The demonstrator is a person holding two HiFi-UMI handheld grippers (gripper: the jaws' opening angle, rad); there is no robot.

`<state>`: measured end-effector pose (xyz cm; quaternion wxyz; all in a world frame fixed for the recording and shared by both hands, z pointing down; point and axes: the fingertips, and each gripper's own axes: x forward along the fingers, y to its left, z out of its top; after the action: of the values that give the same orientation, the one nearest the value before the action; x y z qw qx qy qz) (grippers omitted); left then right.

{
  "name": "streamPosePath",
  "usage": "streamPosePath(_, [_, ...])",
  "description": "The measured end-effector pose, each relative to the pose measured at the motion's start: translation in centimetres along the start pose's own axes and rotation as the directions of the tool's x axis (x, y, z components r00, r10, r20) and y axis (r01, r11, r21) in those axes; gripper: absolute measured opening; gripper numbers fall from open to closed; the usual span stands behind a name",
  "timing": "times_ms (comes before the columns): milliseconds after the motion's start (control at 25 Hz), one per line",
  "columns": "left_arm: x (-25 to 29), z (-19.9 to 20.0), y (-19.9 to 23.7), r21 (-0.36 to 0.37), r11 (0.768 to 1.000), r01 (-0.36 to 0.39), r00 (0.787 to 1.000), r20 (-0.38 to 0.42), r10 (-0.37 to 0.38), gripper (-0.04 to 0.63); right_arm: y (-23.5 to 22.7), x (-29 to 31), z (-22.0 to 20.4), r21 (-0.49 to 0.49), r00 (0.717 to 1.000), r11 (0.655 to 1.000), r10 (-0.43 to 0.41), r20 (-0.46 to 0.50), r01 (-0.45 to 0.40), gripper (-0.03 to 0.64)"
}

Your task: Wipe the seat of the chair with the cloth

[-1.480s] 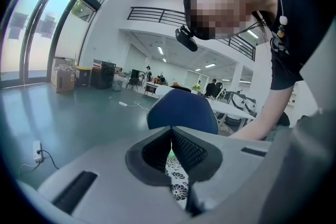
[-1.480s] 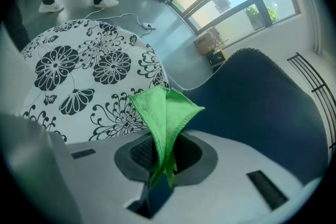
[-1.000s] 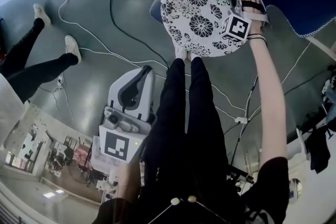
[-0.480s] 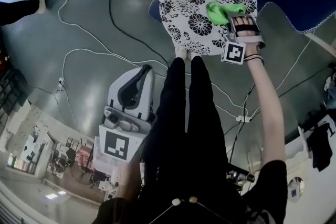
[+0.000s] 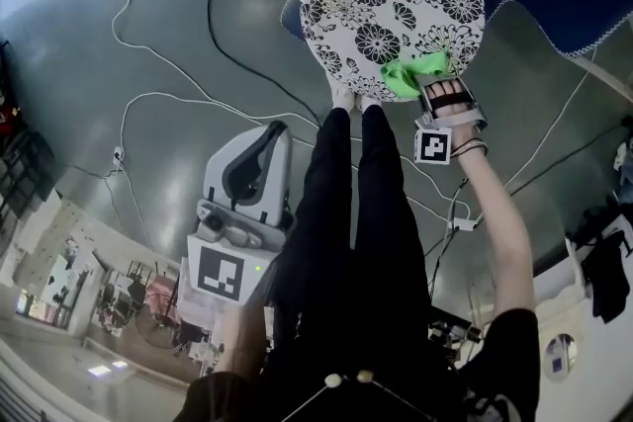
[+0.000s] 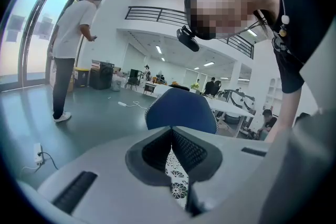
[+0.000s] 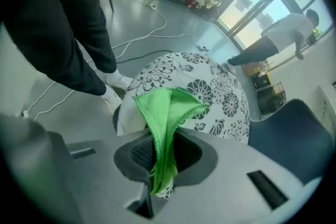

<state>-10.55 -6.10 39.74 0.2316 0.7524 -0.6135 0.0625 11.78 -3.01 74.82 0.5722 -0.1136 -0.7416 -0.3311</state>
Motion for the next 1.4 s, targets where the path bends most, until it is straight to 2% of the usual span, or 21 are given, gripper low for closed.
streamPosePath(80, [-0.1, -0.1, -0.2, 0.002, 1.000, -0.001, 1.000, 0.001, 0.001, 0.008, 1.5, -0.7, 0.6, -0.004, 1.000, 1.000, 0.020, 0.015, -0.020, 0.054])
streamPosePath(240, [-0.2, -0.1, -1.1, 0.007, 1.000, 0.005, 1.000, 0.012, -0.005, 0.008, 3.5, -1.7, 0.7, 0.050, 0.999, 0.998, 0.048, 0.013, -0.048, 0.054])
streamPosePath(400, [-0.6, 0.1, -2.2, 0.024, 1.000, 0.013, 1.000, 0.023, -0.014, 0.008, 4.8, -2.8, 1.1, 0.126, 0.991, 0.984, 0.122, 0.052, -0.128, 0.054])
streamPosePath(480, [-1.1, 0.6, -2.9, 0.036, 0.999, 0.012, 1.000, 0.026, -0.013, 0.008, 3.9, -3.7, 1.1, 0.184, 0.993, 0.976, 0.107, 0.054, -0.115, 0.054])
streamPosePath(560, [-1.7, 1.7, -3.7, 0.050, 0.999, 0.016, 0.999, 0.037, -0.018, 0.008, 1.7, -5.2, 0.8, 0.262, 0.998, 0.963, 0.053, 0.042, -0.062, 0.054])
streamPosePath(640, [-1.9, 3.2, -4.7, 0.073, 0.997, 0.026, 0.998, 0.063, -0.031, 0.008, -1.9, -7.1, 0.5, 0.384, 0.999, 0.924, -0.025, 0.044, 0.006, 0.054])
streamPosePath(680, [-2.0, 4.1, -5.2, 0.088, 0.996, 0.032, 0.996, 0.077, -0.039, 0.008, -4.2, -8.6, 0.5, 0.459, 0.995, 0.888, -0.077, 0.058, 0.042, 0.054])
streamPosePath(760, [-2.2, 5.9, -6.3, 0.118, 0.992, 0.042, 0.994, 0.099, -0.054, 0.008, -9.5, -12.8, 1.0, 0.615, 0.974, 0.782, -0.201, 0.104, 0.096, 0.054])
streamPosePath(880, [-2.8, 8.7, -7.9, 0.160, 0.985, 0.057, 0.991, 0.110, -0.076, 0.008, -17.5, -21.9, 2.1, 0.804, 0.903, 0.582, -0.402, 0.155, 0.121, 0.054])
streamPosePath(960, [-3.6, 10.4, -8.8, 0.207, 0.975, 0.083, 0.991, 0.086, -0.102, 0.008, -22.0, -28.9, 3.0, 0.888, 0.831, 0.446, -0.533, 0.161, 0.113, 0.054])
streamPosePath(1000, [-3.9, 11.2, -9.1, 0.230, 0.969, 0.092, 0.992, 0.066, -0.110, 0.008, -23.9, -32.3, 3.5, 0.916, 0.790, 0.387, -0.593, 0.158, 0.107, 0.054])
streamPosePath(1040, [-4.2, 12.1, -9.3, 0.246, 0.965, 0.096, 0.993, 0.048, -0.111, 0.008, -25.6, -35.6, 4.0, 0.933, 0.749, 0.344, -0.644, 0.154, 0.104, 0.054])
streamPosePath(1120, [-4.6, 14.2, -10.0, 0.252, 0.963, 0.095, 0.994, 0.036, -0.108, 0.008, -28.0, -41.8, 5.3, 0.947, 0.670, 0.303, -0.725, 0.157, 0.107, 0.052])
streamPosePath(1200, [-4.9, 17.1, -10.8, 0.254, 0.962, 0.097, 0.990, 0.075, -0.120, 0.008, -29.3, -47.3, 6.3, 0.959, 0.598, 0.262, -0.788, 0.146, 0.111, 0.052])
streamPosePath(1320, [-5.9, 22.4, -12.3, 0.278, 0.956, 0.092, 0.969, 0.195, -0.150, 0.008, -30.4, -53.2, 6.5, 0.971, 0.525, 0.207, -0.843, 0.114, 0.122, 0.051])
streamPosePath(1400, [-6.7, 24.8, -13.4, 0.305, 0.948, 0.085, 0.960, 0.230, -0.161, 0.008, -31.2, -56.1, 5.8, 0.974, 0.467, 0.177, -0.879, 0.093, 0.139, 0.049])
